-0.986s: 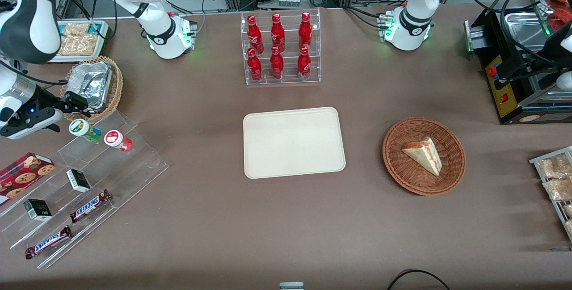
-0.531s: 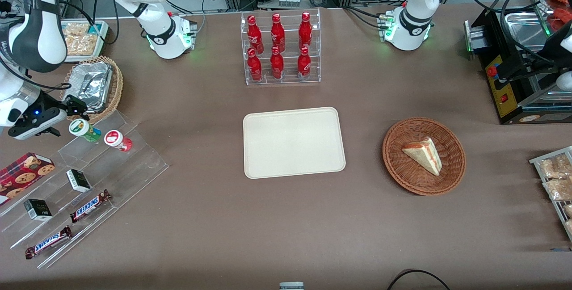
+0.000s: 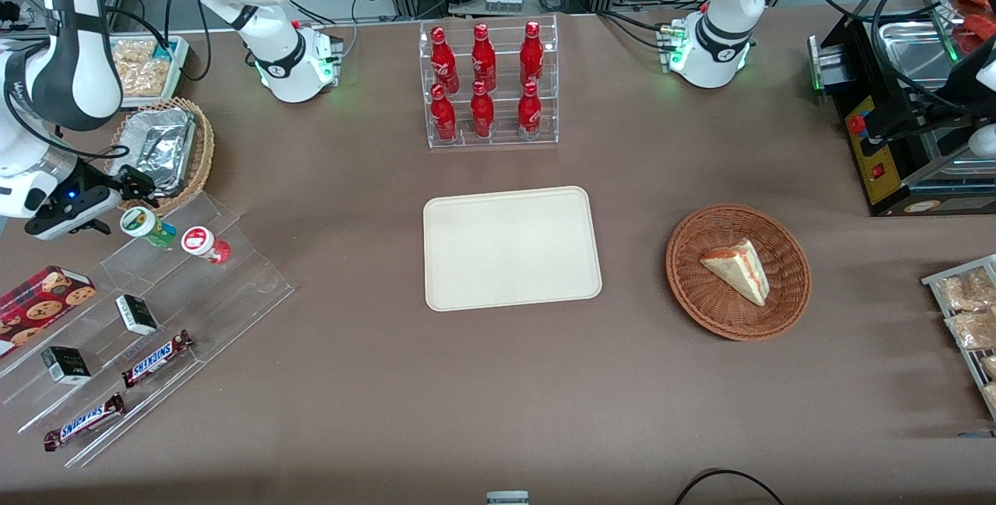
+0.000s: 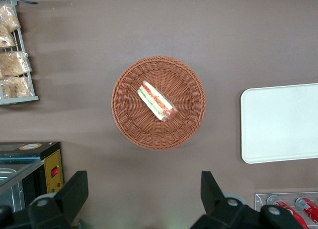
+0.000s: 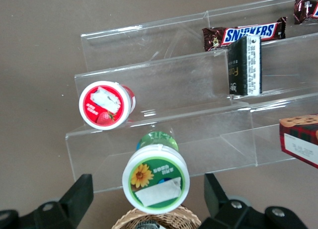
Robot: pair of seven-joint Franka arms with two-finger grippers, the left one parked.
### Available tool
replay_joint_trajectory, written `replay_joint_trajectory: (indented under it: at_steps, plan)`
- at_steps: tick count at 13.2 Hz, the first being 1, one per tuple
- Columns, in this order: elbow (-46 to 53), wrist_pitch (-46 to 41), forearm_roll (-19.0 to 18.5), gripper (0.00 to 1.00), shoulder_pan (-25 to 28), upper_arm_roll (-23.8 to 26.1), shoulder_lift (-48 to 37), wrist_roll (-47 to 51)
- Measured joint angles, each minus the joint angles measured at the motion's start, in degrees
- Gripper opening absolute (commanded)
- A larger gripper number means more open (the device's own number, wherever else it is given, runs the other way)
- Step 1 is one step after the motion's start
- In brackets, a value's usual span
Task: Place green gum on tray
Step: 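Lower the right gripper around the green gum bottle, then close the right gripper on the gum bottle and lift it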
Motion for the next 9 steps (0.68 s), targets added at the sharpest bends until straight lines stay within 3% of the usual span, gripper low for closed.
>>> replay_joint_trajectory:
  at_steps: [6,8,9]
  plan:
    - [-2.2,2.9,0.0,0.99,0.0,-0.4,0.1,-0.4]
    - [-2.3,3.4,0.0,0.96,0.0,-0.4,0.3,-0.5]
    - [-2.3,3.6,0.0,0.88,0.0,-0.4,0.6,-0.6]
